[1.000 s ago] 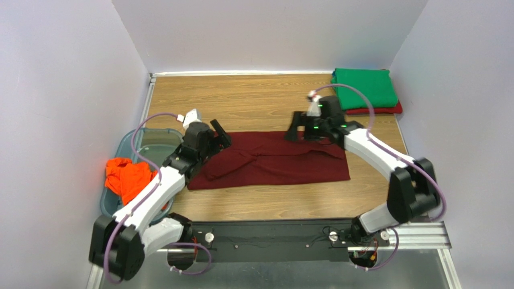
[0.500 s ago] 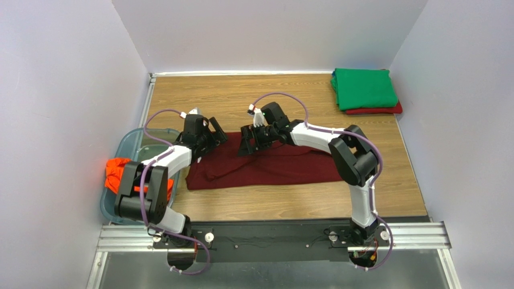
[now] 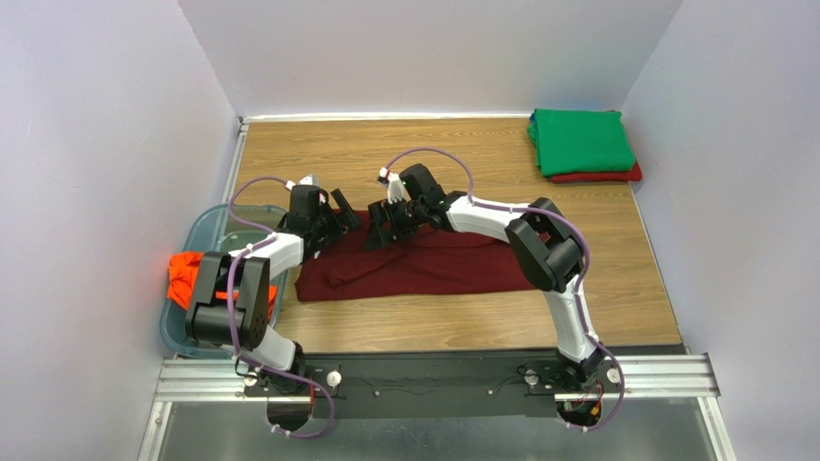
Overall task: Fold and stack the t-shirts
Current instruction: Fold the tshirt
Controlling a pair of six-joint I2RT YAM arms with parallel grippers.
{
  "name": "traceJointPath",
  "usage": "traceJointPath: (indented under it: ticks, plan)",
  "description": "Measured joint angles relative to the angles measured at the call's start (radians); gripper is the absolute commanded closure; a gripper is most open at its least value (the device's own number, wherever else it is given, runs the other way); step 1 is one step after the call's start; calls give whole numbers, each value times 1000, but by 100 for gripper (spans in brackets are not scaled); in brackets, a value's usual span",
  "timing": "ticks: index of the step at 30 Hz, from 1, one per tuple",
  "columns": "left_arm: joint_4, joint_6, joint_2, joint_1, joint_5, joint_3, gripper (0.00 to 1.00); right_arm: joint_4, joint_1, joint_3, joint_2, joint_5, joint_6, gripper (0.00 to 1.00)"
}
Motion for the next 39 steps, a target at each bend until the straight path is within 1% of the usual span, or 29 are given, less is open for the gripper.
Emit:
traceJointPath:
  ticks: [10,26,31,35,39]
  plan:
    - [2,10,0,5,4,0,2,12,23,-8,0,-21,7,1]
    - [0,14,0,13,2,0,2,12,73,-212,-172,-117,-5,0]
    - [-4,16,-2,17,0,0,2,8,77,-320,-258,-108,-8,0]
    - [-12,17,-6,19,-9,0,2,6,78,-365,-319,-80,-8,0]
    - [-32,20,-15,19,-14,0,2,5,78,-392,-394,-21,-5,0]
